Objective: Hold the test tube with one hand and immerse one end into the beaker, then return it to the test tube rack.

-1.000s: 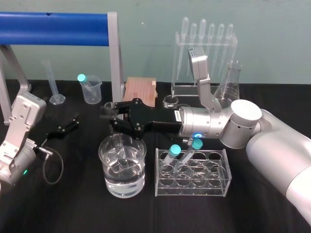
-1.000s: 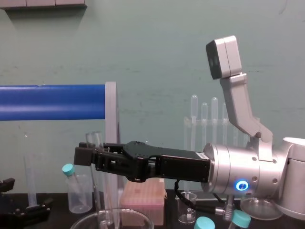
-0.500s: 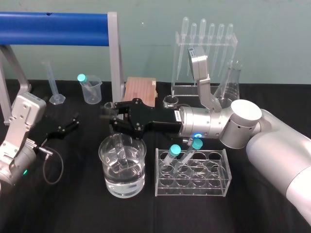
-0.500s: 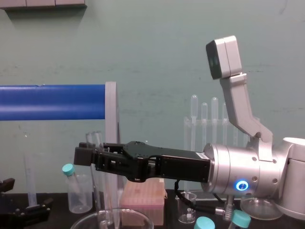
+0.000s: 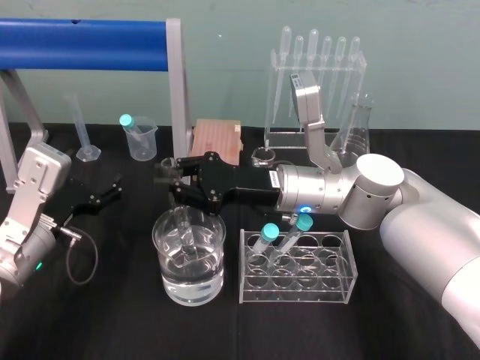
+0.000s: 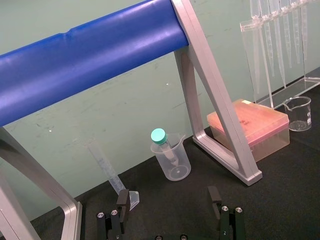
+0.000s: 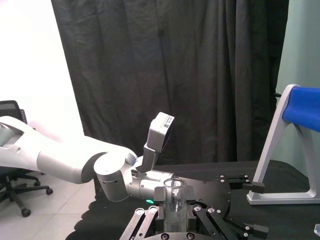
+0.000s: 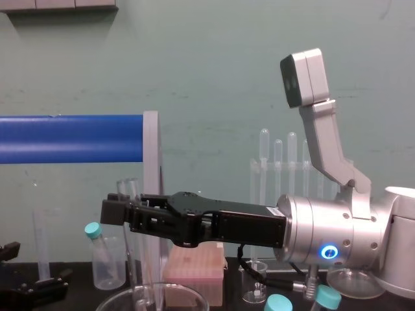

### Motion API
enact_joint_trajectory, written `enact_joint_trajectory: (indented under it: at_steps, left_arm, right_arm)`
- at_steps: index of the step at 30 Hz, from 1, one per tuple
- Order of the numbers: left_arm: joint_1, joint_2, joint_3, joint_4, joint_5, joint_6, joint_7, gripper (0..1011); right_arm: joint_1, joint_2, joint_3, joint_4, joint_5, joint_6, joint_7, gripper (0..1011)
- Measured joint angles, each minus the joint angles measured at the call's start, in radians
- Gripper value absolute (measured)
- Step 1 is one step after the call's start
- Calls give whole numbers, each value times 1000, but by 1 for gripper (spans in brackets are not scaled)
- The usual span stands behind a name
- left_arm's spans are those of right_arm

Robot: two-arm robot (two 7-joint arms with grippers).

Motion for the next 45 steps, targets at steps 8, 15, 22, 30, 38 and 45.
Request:
enact_joint_trajectory:
  at_steps: [8, 15, 22, 30, 38, 45]
  left_arm:
    - [0, 0, 0, 0, 0, 0, 0, 1000]
    - [0, 0, 0, 0, 0, 0, 0, 1000]
    - [0, 0, 0, 0, 0, 0, 0, 1000]
    - [0, 0, 0, 0, 0, 0, 0, 1000]
    - [0, 0, 0, 0, 0, 0, 0, 1000]
    - [0, 0, 0, 0, 0, 0, 0, 1000]
  right_arm:
    - [0, 0, 0, 0, 0, 0, 0, 242]
    - [0, 0, 0, 0, 0, 0, 0, 242]
    - [0, 0, 0, 0, 0, 0, 0, 242]
    - [0, 0, 0, 0, 0, 0, 0, 242]
    - [0, 0, 0, 0, 0, 0, 0, 242]
    - [0, 0, 0, 0, 0, 0, 0, 242]
